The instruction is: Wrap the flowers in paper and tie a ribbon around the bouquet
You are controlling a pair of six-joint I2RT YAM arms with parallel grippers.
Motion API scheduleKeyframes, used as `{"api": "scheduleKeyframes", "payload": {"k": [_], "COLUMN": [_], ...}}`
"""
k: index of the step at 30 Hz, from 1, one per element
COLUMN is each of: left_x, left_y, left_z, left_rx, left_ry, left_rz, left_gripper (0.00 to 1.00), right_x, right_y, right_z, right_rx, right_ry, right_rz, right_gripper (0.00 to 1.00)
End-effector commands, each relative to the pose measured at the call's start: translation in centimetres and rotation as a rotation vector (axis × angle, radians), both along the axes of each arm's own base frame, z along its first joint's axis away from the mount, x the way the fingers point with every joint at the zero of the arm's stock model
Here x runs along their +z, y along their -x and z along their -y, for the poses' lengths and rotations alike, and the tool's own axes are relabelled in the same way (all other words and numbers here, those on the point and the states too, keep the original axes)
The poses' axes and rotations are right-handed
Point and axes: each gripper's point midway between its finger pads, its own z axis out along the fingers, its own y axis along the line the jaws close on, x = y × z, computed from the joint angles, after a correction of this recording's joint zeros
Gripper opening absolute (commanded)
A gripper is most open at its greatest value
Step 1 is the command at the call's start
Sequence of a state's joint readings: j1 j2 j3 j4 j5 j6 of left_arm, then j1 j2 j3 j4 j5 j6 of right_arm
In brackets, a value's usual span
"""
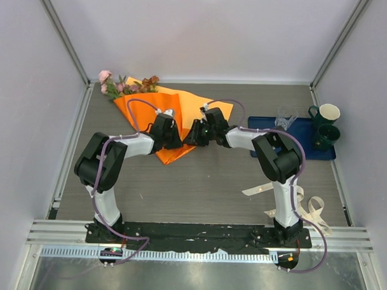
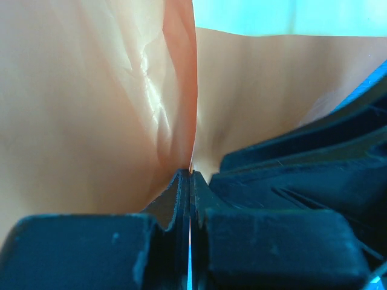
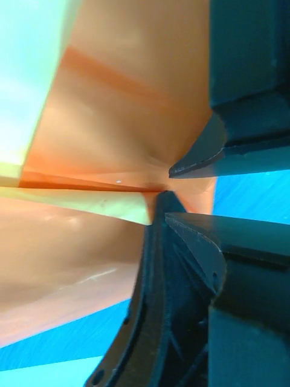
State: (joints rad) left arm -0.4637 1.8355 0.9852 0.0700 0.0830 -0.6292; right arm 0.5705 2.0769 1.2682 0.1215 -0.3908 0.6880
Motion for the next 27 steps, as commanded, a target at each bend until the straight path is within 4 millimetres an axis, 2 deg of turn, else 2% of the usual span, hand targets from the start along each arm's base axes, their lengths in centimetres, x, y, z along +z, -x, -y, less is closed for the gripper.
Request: {"api": "scheduleKeyframes", "payload": {"k": [1,4,5,7,12,16,21,27], "left_x": [-0.3,-0.7,-0.8,-1.1,-1.7,-2.1,-2.8,-3.1], "left_y": [-0.2,0.0,0.1,0.4,0.8,1.0,1.3,1.7], "left_z": [0.8,0.8,0.9,0.7,0.3,0.2,0.5,0.2], "left_rx": [-0.016,-0.030,-0.039,-0.046,-0.052,-0.057,-0.075,-0.078], "left_ry": [0.022,0.020,0.016,0.013,0.042,0.069,0.092,0.102], "left_rz": [-0.002,-0.019,-0.025,-0.035,-0.059,-0.069,-0.085,-0.089], "left_gripper": [0.00,0.02,0.03,0.07,0.13,0.21,0.25,0.28], "right_x": [1.8,1.6,1.6,1.8,2.1,1.0,-0.5,-2.4], "right_y": [-2.0,-2.5,-2.6,-2.8,-3.2,-3.3,-2.9,-2.3], "right_z": [-2.0,-2.3,-2.3,-2.3,-2.4,-2.4,-2.4,-1.4], "right_rx": [-0.003,-0.019,-0.025,-0.028,-0.026,-0.041,-0.054,-0.082], "right_ry": [-0.072,-0.082,-0.081,-0.079,-0.081,-0.039,0.007,0.075], "right_rz": [0.025,0.015,0.017,0.025,0.036,0.004,-0.017,-0.023], "right_gripper": [0.39,0.50,0.58,0.61,0.62,0.62,0.55,0.34]}}
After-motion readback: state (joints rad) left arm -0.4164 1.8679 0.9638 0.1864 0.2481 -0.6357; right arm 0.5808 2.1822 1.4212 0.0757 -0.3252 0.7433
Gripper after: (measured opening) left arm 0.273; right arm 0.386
